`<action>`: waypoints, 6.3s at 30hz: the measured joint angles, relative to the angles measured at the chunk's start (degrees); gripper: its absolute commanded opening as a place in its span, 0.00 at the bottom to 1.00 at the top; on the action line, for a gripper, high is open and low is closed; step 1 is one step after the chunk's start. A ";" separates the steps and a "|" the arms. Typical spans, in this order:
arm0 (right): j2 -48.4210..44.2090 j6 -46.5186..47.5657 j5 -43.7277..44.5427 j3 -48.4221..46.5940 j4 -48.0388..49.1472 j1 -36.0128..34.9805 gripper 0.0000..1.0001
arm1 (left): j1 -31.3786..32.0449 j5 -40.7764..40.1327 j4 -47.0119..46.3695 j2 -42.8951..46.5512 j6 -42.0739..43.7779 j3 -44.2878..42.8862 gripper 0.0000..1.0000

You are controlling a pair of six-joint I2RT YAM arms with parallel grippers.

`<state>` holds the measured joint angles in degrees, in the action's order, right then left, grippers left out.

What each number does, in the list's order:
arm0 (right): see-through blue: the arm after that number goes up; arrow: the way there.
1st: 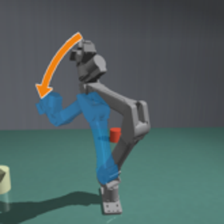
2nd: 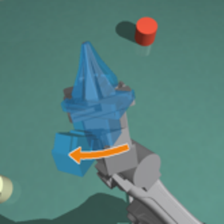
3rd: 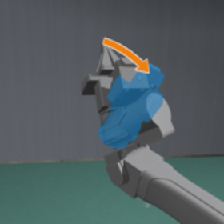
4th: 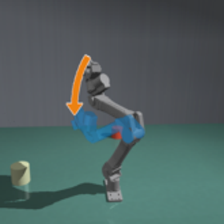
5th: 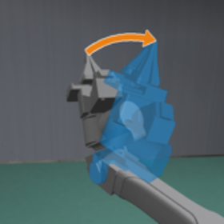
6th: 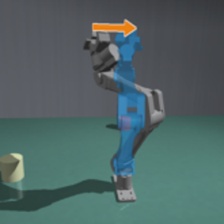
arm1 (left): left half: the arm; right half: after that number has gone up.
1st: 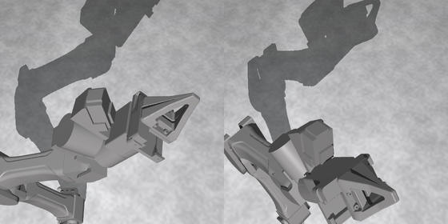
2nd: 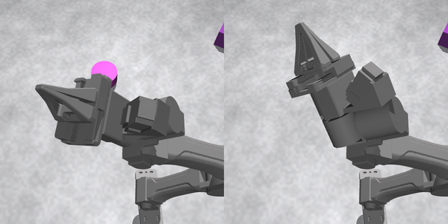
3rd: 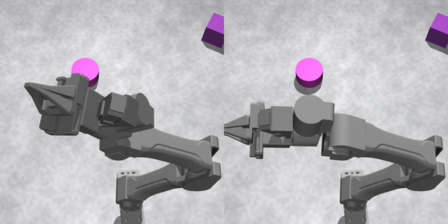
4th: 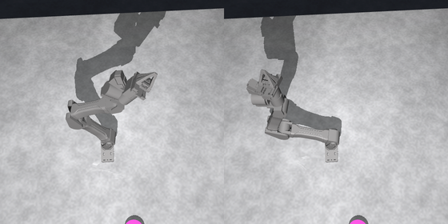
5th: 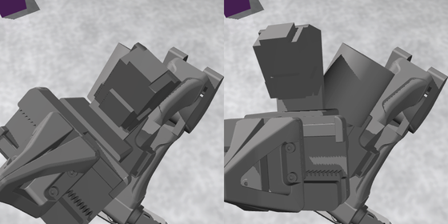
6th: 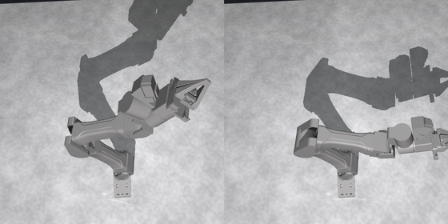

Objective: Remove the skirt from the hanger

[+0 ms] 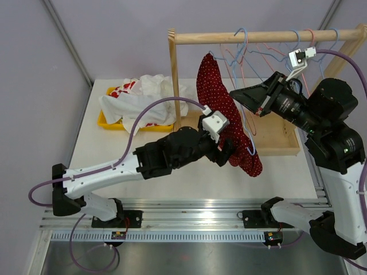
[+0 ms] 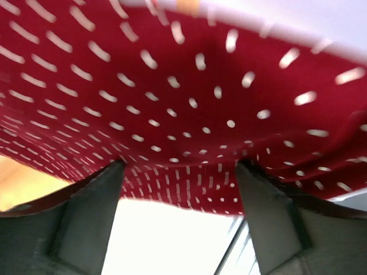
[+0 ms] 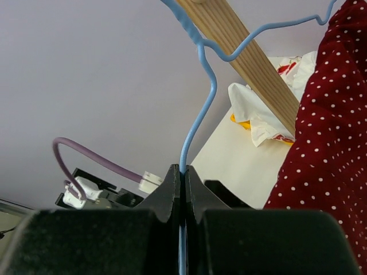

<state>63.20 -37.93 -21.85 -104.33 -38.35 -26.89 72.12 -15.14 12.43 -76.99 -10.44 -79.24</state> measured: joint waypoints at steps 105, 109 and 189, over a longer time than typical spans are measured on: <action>-6.08 -3.15 1.68 4.68 2.08 0.00 0.00 | 20.22 -21.05 -17.18 4.15 9.03 11.58 0.00; -6.47 -3.15 1.68 5.11 2.12 0.00 0.00 | 20.22 -21.07 -17.79 3.87 9.51 11.63 0.00; -17.51 9.40 9.11 31.39 2.49 -0.26 0.99 | -61.61 15.21 4.79 -30.77 -9.55 -10.01 0.99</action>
<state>45.69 -28.53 -12.73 -72.95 -35.86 -27.16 10.50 0.08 17.21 -107.77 -19.99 -89.25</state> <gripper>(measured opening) 0.993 0.985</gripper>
